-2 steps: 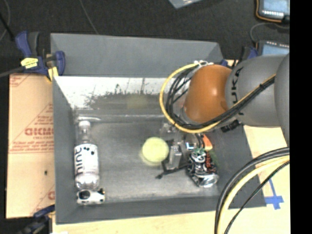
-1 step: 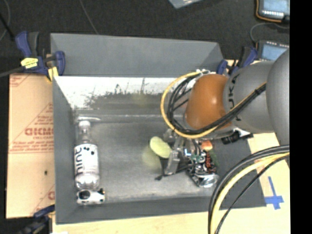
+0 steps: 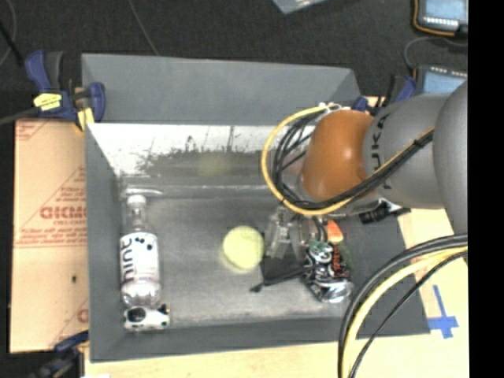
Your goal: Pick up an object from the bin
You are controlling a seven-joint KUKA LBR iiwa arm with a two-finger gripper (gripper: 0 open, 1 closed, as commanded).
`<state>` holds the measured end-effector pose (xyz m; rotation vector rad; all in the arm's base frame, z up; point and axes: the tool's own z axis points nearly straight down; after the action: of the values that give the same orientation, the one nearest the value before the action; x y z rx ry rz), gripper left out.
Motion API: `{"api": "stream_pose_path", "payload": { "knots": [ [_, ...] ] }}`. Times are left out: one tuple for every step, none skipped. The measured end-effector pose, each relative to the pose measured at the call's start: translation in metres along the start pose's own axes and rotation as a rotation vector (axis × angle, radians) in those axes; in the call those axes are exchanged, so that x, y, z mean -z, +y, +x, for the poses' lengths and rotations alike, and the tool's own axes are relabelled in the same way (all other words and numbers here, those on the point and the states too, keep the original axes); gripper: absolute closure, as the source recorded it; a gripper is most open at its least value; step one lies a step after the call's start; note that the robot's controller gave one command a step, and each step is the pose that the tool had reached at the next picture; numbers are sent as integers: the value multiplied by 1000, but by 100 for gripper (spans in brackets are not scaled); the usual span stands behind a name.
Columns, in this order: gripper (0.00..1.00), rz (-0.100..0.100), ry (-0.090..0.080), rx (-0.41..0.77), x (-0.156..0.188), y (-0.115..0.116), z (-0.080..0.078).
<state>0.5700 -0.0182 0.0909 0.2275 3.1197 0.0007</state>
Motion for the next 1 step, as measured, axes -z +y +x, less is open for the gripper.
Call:
{"api": "stream_pose_path", "payload": {
  "knots": [
    [0, 0, 0, -1, 0, 0, 0]
  ]
}}
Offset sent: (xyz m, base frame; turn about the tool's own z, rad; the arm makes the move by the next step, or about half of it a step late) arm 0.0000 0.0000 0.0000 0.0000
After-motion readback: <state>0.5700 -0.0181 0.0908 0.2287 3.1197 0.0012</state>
